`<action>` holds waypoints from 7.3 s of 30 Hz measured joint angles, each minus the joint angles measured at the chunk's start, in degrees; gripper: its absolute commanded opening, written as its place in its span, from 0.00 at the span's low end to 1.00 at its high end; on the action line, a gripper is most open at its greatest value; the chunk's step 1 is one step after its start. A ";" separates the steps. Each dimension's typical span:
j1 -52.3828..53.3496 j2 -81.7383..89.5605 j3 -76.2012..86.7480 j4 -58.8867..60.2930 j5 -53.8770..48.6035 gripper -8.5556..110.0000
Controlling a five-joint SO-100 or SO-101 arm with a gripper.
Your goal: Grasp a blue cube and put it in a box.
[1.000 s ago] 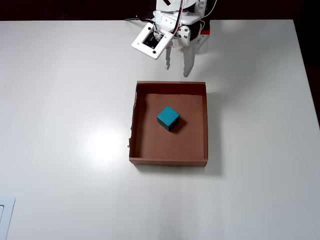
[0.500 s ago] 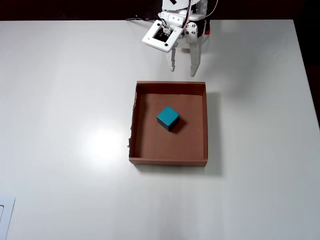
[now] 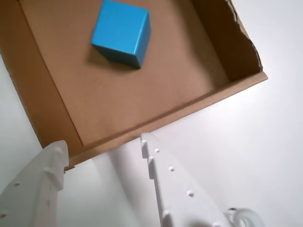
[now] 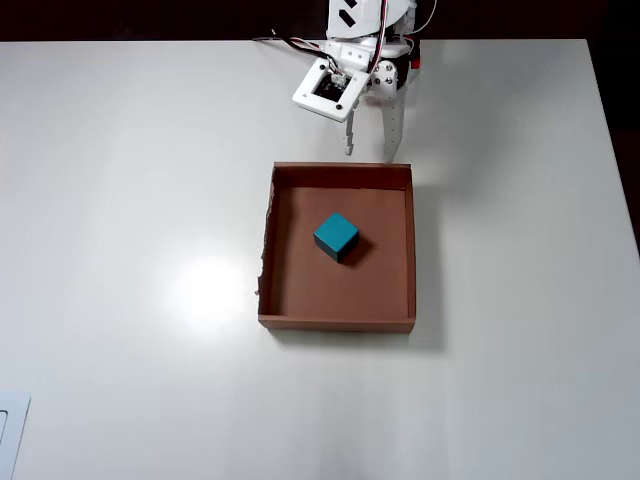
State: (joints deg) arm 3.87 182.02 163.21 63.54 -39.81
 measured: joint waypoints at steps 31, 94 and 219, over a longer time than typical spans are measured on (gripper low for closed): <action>-1.85 0.97 7.12 -1.32 0.00 0.26; -1.85 0.97 7.12 -1.14 0.00 0.27; -1.85 0.97 7.12 -1.14 0.00 0.27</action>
State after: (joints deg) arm 2.02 182.99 170.33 62.40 -39.81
